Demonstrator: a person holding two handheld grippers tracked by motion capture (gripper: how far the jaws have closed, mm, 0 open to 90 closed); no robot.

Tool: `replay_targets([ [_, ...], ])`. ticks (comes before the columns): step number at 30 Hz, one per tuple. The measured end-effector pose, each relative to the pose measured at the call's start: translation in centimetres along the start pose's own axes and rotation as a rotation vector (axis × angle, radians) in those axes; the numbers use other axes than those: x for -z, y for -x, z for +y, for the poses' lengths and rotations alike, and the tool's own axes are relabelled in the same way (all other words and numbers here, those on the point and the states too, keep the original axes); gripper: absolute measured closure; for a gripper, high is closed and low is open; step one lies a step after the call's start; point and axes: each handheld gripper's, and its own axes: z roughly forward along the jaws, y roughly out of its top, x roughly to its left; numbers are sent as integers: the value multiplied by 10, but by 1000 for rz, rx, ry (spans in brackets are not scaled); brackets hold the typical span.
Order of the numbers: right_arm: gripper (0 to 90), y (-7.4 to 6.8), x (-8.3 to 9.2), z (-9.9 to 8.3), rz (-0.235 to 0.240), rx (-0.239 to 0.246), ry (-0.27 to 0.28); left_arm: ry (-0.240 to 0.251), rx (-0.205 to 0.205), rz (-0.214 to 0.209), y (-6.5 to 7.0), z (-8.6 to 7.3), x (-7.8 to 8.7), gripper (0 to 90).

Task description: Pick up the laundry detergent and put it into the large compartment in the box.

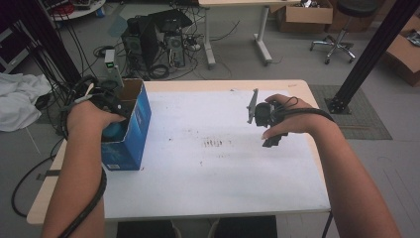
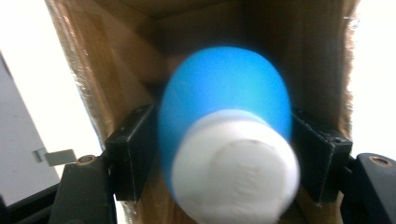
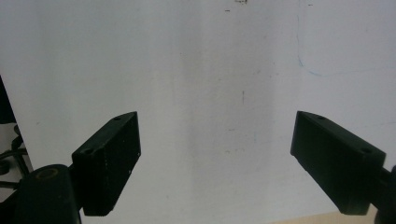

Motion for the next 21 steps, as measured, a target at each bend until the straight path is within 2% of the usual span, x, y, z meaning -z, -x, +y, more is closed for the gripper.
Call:
replay_targets([
  [5,159,0,0,0,0,1,3,5,-1,-2,2,1,6,280],
  [6,159,0,0,0,-2,2,4,-8,-1,7,3,1,8,270],
  [12,159,0,0,1,-2,5,4,8,-1,26,3,-1,17,238],
  [20,159,-1,0,1,0,7,2,4,9,36,0,-4,21,184],
  [21,159,-1,1,1,0,6,2,3,12,47,0,-4,22,175],
])
